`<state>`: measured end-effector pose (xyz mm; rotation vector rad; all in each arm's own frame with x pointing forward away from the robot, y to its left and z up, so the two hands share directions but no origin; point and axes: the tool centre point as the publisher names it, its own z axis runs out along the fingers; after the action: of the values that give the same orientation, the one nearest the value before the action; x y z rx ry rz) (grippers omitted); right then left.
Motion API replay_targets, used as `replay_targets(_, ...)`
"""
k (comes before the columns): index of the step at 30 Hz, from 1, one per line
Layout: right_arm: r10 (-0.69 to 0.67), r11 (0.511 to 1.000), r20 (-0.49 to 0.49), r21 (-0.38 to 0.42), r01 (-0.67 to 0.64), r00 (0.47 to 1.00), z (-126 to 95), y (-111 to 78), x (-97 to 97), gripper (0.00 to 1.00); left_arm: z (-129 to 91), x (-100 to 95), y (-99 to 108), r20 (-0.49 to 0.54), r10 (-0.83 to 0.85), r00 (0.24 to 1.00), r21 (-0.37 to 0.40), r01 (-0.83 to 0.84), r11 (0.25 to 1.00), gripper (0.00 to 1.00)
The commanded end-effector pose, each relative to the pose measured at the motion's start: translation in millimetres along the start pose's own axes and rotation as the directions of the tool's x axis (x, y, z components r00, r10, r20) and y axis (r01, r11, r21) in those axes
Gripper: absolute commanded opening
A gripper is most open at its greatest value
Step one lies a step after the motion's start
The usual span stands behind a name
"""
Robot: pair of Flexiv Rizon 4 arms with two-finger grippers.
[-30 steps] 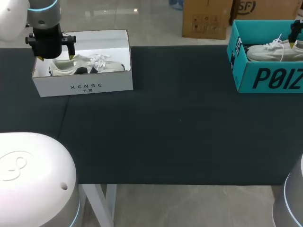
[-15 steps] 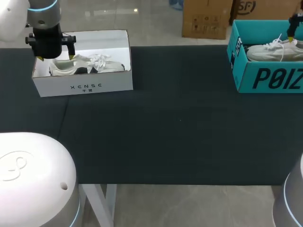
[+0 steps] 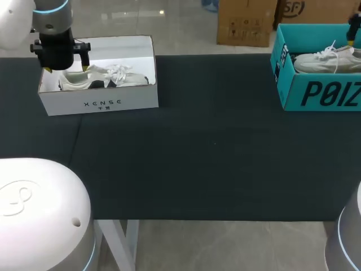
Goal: Take the shoe out of the shoebox, open the shoe tongue, remove and reinsert the insole, then place the shoe into the shoebox
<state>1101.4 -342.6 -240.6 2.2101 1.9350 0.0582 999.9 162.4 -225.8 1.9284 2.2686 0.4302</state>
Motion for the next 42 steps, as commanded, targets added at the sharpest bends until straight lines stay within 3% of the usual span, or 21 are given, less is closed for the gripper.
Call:
replay_targets(1,0.01,1.0,-0.001,0.021,-0.01,1.0,19.8,24.6,-6.5,1.0,0.0,-0.1,0.2,-0.003,0.0,1.0,0.0,0.0,1.0,1.0)
replay_targets(8,0.019,0.999,0.016,0.036,-0.019,1.0,58.8,46.5,-25.1,1.0,0.0,-0.1,0.2,-0.003,0.0,1.0,0.0,0.0,1.0,1.0)
replay_targets(21,0.05,0.998,-0.004,0.034,-0.049,0.999,84.4,72.5,-63.5,1.0,0.0,-0.1,0.2,-0.003,0.0,1.0,0.0,0.0,1.0,1.0)
replay_targets(30,0.019,1.0,-0.013,0.02,-0.019,1.0,101.0,87.6,-73.3,1.0,0.0,-0.1,0.2,-0.003,0.0,1.0,0.0,0.0,1.0,1.0)
replay_targets(42,-0.023,1.0,-0.028,0.008,0.024,0.999,120.1,93.6,-82.0,1.0,0.0,-0.1,0.2,-0.003,0.0,1.0,0.0,0.0,1.0,1.0)
